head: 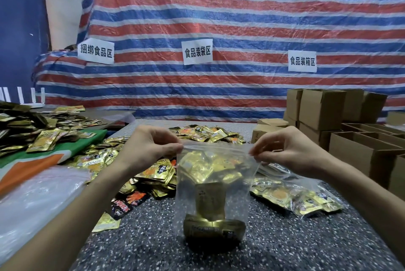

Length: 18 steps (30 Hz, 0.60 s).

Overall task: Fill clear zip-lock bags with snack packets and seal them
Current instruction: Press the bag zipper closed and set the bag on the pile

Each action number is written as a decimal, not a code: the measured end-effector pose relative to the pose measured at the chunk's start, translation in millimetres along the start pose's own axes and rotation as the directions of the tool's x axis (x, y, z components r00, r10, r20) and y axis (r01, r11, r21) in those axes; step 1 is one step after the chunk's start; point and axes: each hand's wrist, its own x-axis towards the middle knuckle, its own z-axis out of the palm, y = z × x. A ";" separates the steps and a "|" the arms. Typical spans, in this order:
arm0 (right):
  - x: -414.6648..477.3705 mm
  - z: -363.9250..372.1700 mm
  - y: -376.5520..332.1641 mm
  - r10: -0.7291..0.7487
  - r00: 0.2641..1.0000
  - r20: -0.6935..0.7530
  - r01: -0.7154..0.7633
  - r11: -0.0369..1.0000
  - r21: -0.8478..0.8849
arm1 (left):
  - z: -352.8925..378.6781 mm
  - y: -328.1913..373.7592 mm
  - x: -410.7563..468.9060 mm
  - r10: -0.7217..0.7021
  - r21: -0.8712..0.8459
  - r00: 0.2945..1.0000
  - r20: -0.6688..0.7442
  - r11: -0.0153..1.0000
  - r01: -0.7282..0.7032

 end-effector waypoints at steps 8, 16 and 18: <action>1.0 5.3 -5.9 0.012 0.995 -0.099 -0.001 0.994 0.105 | -2.9 -5.2 1.7 -0.022 0.066 0.999 0.030 0.998 0.020; 1.5 9.6 -3.9 0.021 0.996 -0.091 -0.007 0.989 0.150 | 5.5 -3.1 -2.3 0.124 0.119 0.992 0.035 0.985 -0.127; 3.6 13.3 -5.1 0.041 0.998 -0.048 -0.038 0.997 0.071 | 10.9 -3.8 -3.0 0.130 0.130 0.991 0.018 0.983 -0.131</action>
